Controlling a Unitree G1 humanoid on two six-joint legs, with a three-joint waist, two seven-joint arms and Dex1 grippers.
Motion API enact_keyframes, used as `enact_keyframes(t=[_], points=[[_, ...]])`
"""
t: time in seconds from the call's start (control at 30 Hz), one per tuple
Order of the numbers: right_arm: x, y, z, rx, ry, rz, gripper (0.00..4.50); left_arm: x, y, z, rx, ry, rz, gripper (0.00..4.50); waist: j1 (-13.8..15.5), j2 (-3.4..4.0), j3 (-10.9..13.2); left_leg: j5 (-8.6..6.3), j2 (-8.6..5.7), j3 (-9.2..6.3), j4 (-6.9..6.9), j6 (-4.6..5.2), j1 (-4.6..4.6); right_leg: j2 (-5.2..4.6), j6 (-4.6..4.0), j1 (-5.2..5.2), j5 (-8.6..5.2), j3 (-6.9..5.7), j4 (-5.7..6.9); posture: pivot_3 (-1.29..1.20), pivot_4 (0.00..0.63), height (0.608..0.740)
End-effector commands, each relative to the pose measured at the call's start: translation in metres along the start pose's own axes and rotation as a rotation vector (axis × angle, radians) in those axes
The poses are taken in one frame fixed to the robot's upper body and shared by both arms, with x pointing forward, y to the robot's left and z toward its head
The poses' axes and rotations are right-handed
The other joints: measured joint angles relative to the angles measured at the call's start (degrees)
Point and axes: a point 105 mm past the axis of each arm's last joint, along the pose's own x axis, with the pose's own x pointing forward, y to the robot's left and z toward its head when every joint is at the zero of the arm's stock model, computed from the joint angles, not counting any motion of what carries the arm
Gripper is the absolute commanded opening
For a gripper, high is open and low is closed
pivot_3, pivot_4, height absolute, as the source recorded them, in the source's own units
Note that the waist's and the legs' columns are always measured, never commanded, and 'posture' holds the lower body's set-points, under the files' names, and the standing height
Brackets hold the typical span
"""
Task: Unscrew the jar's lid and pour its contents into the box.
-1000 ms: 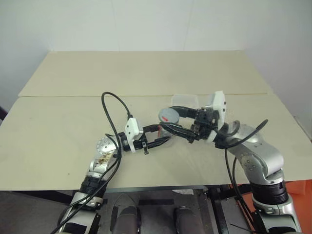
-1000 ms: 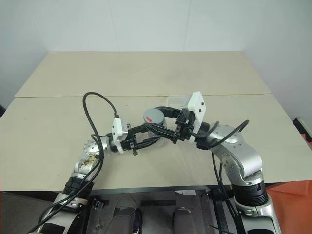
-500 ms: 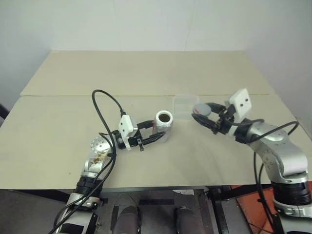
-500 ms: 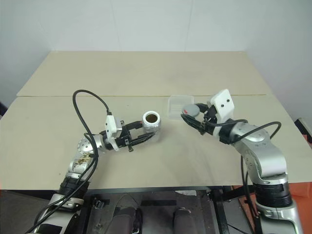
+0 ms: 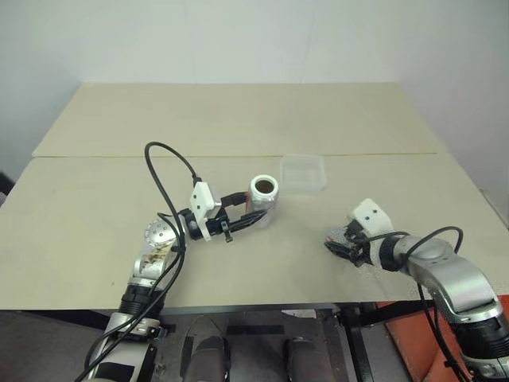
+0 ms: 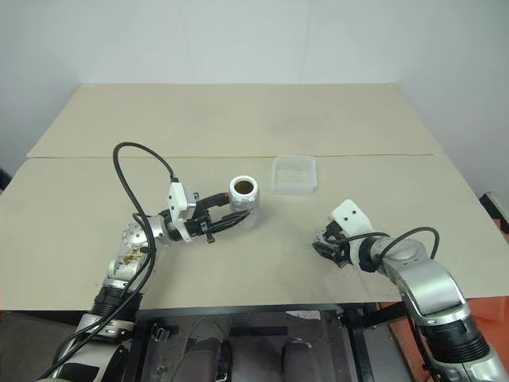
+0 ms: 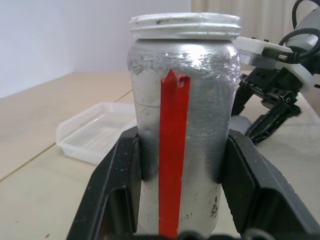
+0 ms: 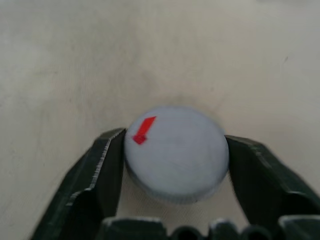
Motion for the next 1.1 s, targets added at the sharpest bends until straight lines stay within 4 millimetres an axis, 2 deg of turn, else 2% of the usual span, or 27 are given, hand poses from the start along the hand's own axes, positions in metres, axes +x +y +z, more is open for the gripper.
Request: enact_keyframes(t=[0.03, 0.17, 0.23, 0.33, 0.43, 0.53, 0.63, 0.8, 0.97, 1.1], points=[[-0.01, 0.003, 0.008, 0.004, -0.023, 0.02, 4.48, 0.004, 0.012, 0.005, 0.066, 0.011, 0.059, 1.92, 0.05, 0.0, 0.0, 0.0, 0.0, 0.0, 0.0, 0.0, 0.0, 0.0, 0.0, 0.0, 0.0, 0.0, -0.01, 0.0, 0.15, 0.74], [-0.018, -0.004, 0.021, -0.018, -0.079, -0.04, 4.48, 0.008, 0.024, 0.0, 0.077, 0.054, 0.119, 1.92, -0.02, 0.0, 0.0, 0.0, -0.01, -0.02, 0.0, 0.0, -0.01, 0.01, 0.0, -0.01, 0.0, 0.0, 0.01, 0.0, 0.15, 0.74], [-0.021, -0.016, 0.039, -0.028, -0.157, -0.14, 4.48, 0.014, 0.033, -0.001, 0.087, 0.087, 0.153, 1.92, -0.01, -0.01, 0.0, 0.0, -0.01, -0.02, 0.0, 0.0, -0.01, 0.01, 0.0, -0.01, 0.0, 0.0, 0.0, 0.0, 0.15, 0.74], [-0.026, -0.034, 0.07, 0.006, -0.293, -0.25, 4.48, 0.034, 0.058, -0.006, 0.133, 0.191, 0.2, 1.92, 0.0, -0.01, 0.01, 0.04, -0.06, 0.03, 0.01, 0.0, 0.01, 0.02, 0.02, -0.01, 0.01, 0.0, 0.07, 0.0, 0.15, 0.74], [-0.025, -0.035, 0.091, 0.001, -0.379, -0.295, 4.48, 0.057, 0.082, -0.013, 0.193, 0.323, 0.224, 1.92, 0.15, -0.01, 0.01, 0.07, -0.1, 0.1, -0.01, 0.01, -0.04, 0.03, 0.05, -0.01, 0.03, -0.04, -0.03, 0.0, 0.15, 0.74], [-0.023, -0.03, 0.097, -0.003, -0.402, -0.305, 4.48, 0.076, 0.099, -0.013, 0.236, 0.405, 0.278, 1.92, 0.57, -0.01, 0.0, 0.04, -0.13, 0.09, -0.09, 0.04, -0.22, 0.01, 0.09, -0.02, 0.05, -0.15, -0.37, 0.0, 0.15, 0.74], [-0.022, -0.025, 0.096, 0.012, -0.415, -0.318, 4.48, 0.093, 0.108, -0.005, 0.311, 0.448, 0.32, 1.92, 0.84, -0.01, 0.0, 0.01, -0.14, 0.09, -0.11, 0.1, -0.52, -0.01, 0.12, -0.17, 0.07, -0.21, -0.38, 0.0, 0.15, 0.74], [-0.024, -0.019, 0.084, 0.044, -0.408, -0.357, 4.48, 0.115, 0.109, 0.011, 0.691, 0.538, 0.28, 1.92, 1.13, -0.01, 0.0, 0.05, -0.15, 0.11, -0.18, 0.05, -1.13, -0.04, 0.12, -0.84, 0.07, -0.26, -0.35, 0.0, 0.15, 0.74], [-0.032, -0.014, 0.071, 0.071, -0.394, -0.396, 4.48, 0.129, 0.103, 0.017, 1.319, 0.645, 0.118, 1.92, 1.28, -0.02, 0.01, 0.1, -0.16, 0.12, -0.17, -0.02, -1.28, -0.03, 0.12, -1.0, 0.07, -0.27, -0.26, 0.0, 0.15, 0.74], [-0.036, -0.009, 0.066, 0.126, -0.405, -0.401, 4.48, 0.145, 0.093, 0.029, 1.847, 0.579, -0.02, 1.92, 1.32, -0.03, 0.01, 0.08, -0.24, 0.12, -0.16, 0.0, -1.25, -0.08, 0.13, -0.99, 0.07, -0.26, -0.39, 0.0, 0.15, 0.74]])
